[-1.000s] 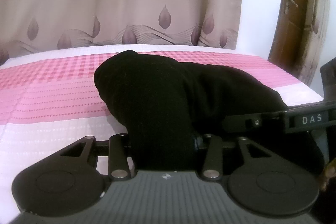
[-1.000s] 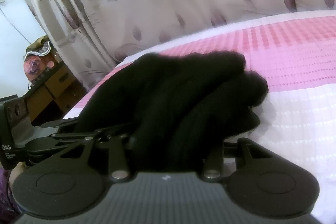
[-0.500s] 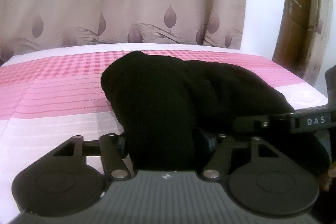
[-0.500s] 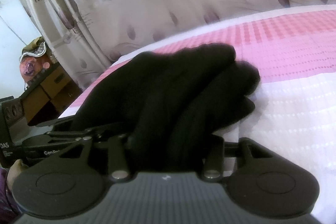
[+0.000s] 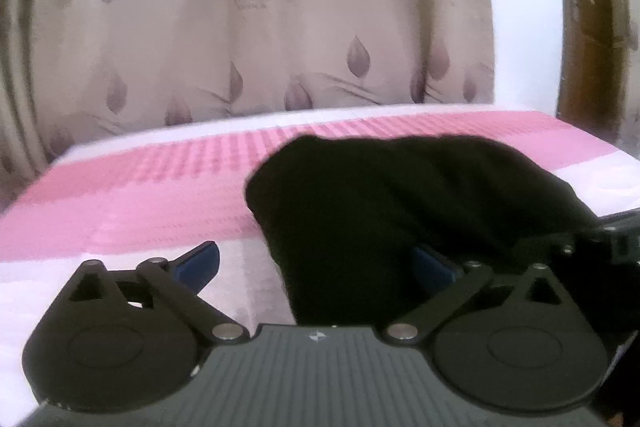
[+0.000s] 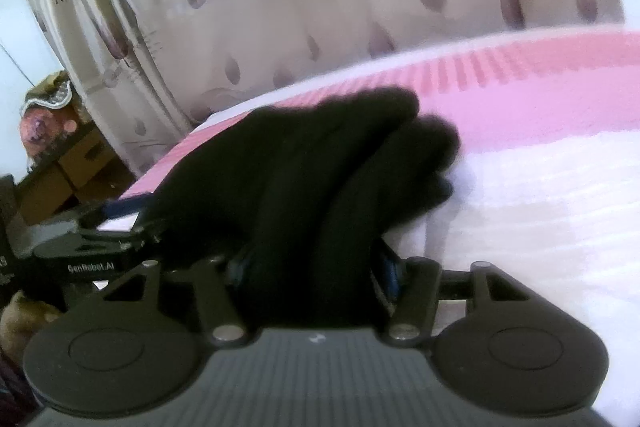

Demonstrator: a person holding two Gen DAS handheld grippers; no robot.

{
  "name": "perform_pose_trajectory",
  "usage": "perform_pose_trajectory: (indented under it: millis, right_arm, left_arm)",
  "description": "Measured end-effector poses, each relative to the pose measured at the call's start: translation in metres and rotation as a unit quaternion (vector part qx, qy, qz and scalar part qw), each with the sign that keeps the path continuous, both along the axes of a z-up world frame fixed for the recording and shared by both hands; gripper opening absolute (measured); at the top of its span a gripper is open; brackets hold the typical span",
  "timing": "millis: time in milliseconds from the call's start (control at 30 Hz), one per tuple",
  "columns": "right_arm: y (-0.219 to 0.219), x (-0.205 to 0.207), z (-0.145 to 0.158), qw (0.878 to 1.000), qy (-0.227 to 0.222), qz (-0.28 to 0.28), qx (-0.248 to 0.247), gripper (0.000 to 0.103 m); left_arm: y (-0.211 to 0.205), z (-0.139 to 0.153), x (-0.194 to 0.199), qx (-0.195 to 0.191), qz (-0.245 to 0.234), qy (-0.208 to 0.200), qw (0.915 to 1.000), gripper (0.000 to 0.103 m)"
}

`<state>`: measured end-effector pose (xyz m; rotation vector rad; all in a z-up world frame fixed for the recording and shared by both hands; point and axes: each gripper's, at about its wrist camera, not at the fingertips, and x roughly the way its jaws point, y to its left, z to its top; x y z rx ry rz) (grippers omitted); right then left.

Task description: Fold small clothes

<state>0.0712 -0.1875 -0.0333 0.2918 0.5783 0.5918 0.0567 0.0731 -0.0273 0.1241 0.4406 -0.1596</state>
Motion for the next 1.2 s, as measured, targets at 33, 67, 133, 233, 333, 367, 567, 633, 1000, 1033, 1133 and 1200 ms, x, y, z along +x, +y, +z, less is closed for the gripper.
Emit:
perform_pose_trajectory:
  millis: [33, 67, 133, 233, 333, 367, 567, 633, 1000, 1033, 1133, 1200]
  right_arm:
    - [0.000, -0.007, 0.004, 1.000, -0.012, -0.010, -0.008, 0.059]
    - [0.000, -0.014, 0.008, 0.999, -0.024, -0.018, -0.013, 0.060]
    - [-0.003, -0.028, 0.017, 0.998, -0.050, -0.035, -0.012, 0.080]
    - [-0.007, -0.051, 0.034, 0.993, -0.096, -0.071, -0.016, 0.094]
    - [-0.004, -0.071, 0.048, 0.984, -0.136, -0.107, -0.040, 0.098]
    - [-0.003, -0.076, 0.053, 0.981, -0.146, -0.119, -0.047, 0.098]
    - [0.000, -0.095, 0.074, 0.965, -0.169, -0.192, -0.055, 0.103]
    - [-0.002, -0.098, 0.080, 0.967, -0.171, -0.182, -0.049, 0.103]
    - [0.012, -0.123, 0.097, 0.953, -0.229, -0.176, -0.093, 0.103]
    - [0.012, -0.124, 0.098, 0.953, -0.230, -0.174, -0.092, 0.103]
    - [0.013, -0.127, 0.100, 0.952, -0.235, -0.174, -0.095, 0.103]
    - [0.014, -0.127, 0.101, 0.951, -0.236, -0.174, -0.095, 0.103]
  left_arm:
    - [0.000, 0.003, -0.004, 0.004, 0.007, -0.013, 0.9999, 0.103]
    - [0.000, 0.006, -0.007, 0.004, 0.010, -0.023, 0.9997, 0.103]
    - [0.001, 0.013, -0.013, -0.002, 0.018, -0.040, 0.9990, 0.103]
    - [0.001, 0.024, -0.019, -0.012, 0.053, -0.055, 0.9970, 0.103]
    - [-0.003, 0.041, -0.027, -0.008, 0.083, -0.076, 0.9937, 0.103]
    - [-0.003, 0.046, -0.032, -0.019, 0.081, -0.092, 0.9923, 0.103]
    - [-0.013, 0.077, -0.054, -0.024, 0.095, -0.136, 0.9858, 0.103]
    - [-0.017, 0.086, -0.058, -0.018, 0.096, -0.137, 0.9858, 0.103]
    - [-0.029, 0.115, -0.082, -0.029, 0.073, -0.175, 0.9814, 0.103]
    - [-0.029, 0.117, -0.085, -0.036, 0.067, -0.179, 0.9810, 0.103]
    - [-0.030, 0.122, -0.086, -0.047, 0.061, -0.176, 0.9813, 0.103]
    - [-0.028, 0.124, -0.088, -0.057, 0.056, -0.172, 0.9819, 0.103]
